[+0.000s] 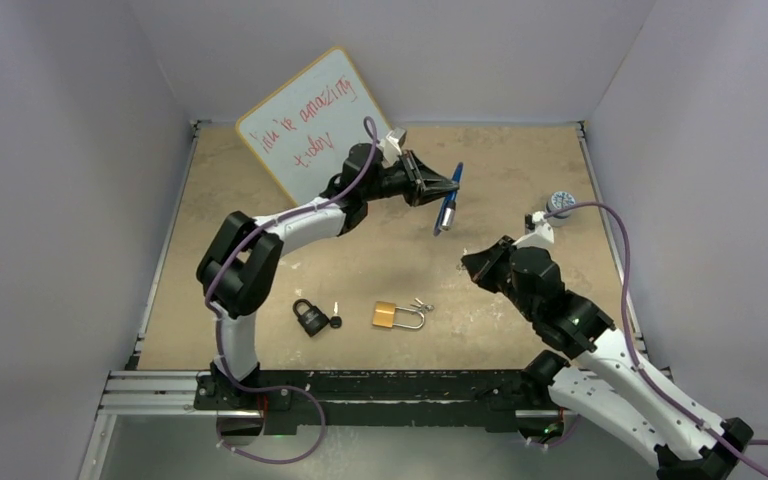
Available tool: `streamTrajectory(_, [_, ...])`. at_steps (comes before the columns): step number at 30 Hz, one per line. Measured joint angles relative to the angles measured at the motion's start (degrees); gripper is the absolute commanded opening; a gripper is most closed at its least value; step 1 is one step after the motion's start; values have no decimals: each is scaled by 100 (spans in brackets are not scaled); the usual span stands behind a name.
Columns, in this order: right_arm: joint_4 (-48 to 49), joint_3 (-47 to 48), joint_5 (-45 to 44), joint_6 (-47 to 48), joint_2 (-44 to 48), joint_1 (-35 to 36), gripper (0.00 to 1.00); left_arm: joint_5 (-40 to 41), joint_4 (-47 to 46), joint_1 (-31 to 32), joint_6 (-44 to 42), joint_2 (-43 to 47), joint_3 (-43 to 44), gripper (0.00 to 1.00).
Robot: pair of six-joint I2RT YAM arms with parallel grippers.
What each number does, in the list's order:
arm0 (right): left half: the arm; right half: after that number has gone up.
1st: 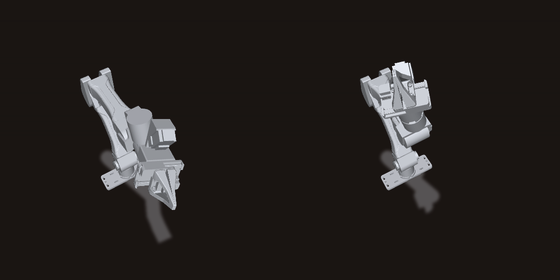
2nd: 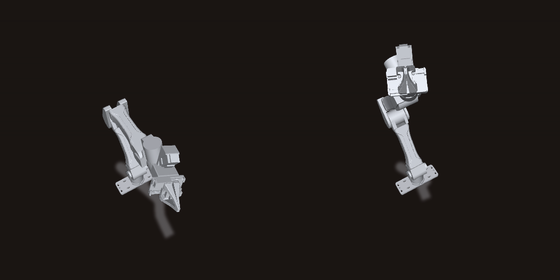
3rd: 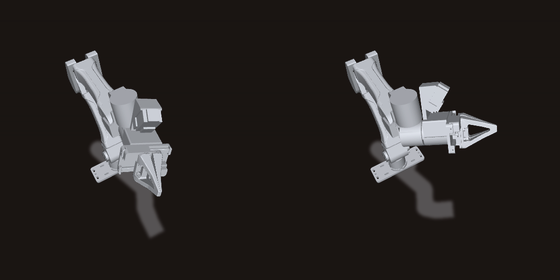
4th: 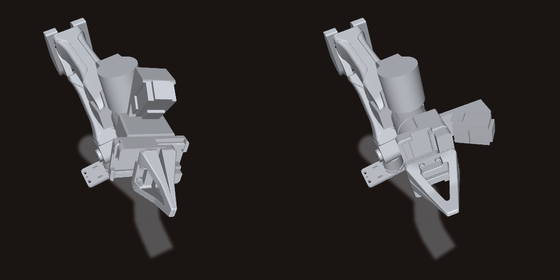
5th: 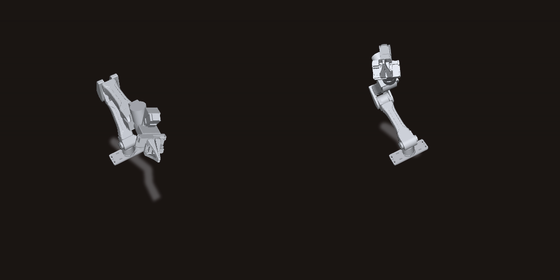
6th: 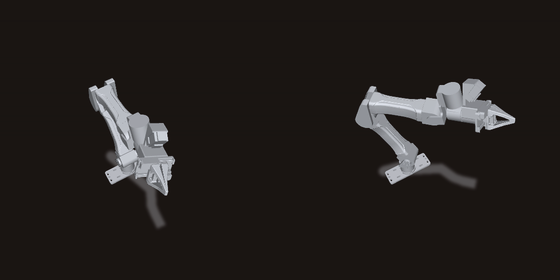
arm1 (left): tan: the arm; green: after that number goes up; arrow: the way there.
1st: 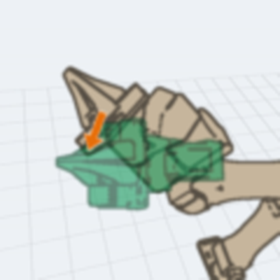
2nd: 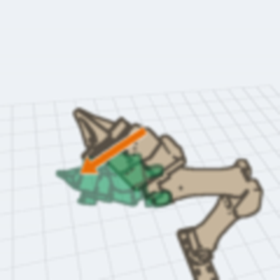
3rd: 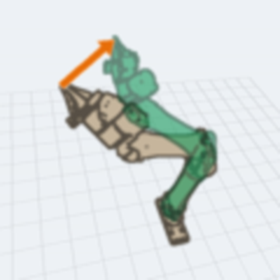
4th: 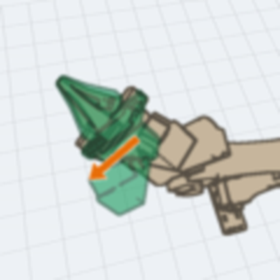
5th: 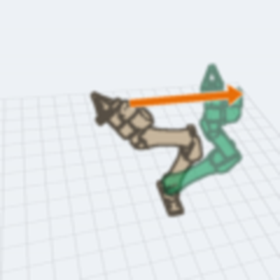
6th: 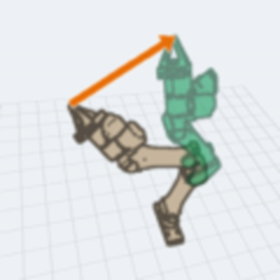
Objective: Unlock with the key
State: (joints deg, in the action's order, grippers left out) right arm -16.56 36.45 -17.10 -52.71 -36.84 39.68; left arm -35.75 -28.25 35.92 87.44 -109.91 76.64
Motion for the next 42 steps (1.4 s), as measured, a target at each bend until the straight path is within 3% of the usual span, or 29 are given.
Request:
streamTrajectory(6, [-920,90,-483,-131,-133,0,0,398,-1296,153,470,-431,-363,0])
streamTrajectory(13, [-1224,92,-476,-177,-219,0,0,1064,-2736,398,772,-874,-1261,0])
streamTrajectory(24, [-1268,92,-407,-216,-227,0,0,1473,-3928,345,955,-455,-2782,0])
streamTrajectory(32, [-1110,52,-221,-284,-426,0,0,1912,-4146,129,911,262,-4120,20])
streamTrajectory(35, [-1025,48,-157,-302,-468,0,0,1969,-4063,39,780,435,-4317,31])
streamTrajectory(42, [-909,-13,-136,-326,-533,0,0,1926,-3539,-98,267,516,-4306,40])
